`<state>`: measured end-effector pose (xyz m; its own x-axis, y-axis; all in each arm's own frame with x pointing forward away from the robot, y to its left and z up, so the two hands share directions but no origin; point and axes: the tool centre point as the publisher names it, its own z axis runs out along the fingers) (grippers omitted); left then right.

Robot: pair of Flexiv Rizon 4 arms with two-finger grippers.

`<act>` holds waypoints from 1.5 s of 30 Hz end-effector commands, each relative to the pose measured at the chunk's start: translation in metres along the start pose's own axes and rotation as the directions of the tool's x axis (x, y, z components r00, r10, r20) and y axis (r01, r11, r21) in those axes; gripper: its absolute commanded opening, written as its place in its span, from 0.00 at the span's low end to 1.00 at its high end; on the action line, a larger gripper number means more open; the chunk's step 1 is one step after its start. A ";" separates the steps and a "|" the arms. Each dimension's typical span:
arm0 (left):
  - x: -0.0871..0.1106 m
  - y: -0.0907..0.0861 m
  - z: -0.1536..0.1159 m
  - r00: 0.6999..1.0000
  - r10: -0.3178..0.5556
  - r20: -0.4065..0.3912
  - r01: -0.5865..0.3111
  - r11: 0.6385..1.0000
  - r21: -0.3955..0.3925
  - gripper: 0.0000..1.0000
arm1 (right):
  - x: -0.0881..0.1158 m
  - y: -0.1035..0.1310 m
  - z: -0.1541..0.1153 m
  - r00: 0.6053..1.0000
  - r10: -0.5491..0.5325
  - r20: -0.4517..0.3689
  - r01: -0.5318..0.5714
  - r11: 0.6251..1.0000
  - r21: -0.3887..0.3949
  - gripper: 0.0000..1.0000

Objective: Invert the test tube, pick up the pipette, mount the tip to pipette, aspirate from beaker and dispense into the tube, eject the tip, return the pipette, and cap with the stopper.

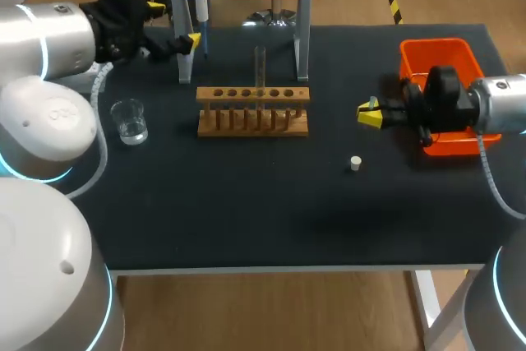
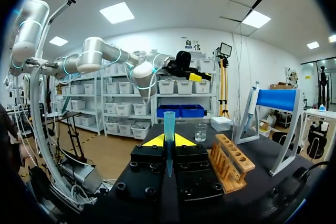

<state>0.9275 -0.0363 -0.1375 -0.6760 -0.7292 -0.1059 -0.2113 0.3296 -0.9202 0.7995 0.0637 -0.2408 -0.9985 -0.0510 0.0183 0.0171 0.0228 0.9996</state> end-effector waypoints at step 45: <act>-0.084 -0.004 0.129 0.823 -0.287 0.490 0.218 0.956 0.194 1.00 | 0.001 0.000 0.000 1.000 0.000 0.002 0.000 1.000 0.001 0.00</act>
<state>1.0666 -0.0465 -0.1711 -0.1973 -0.9803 0.0048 -0.2150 0.0385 -0.9759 0.7993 0.0635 -0.2405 -0.9985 -0.0507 0.0184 0.0173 0.0230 0.9996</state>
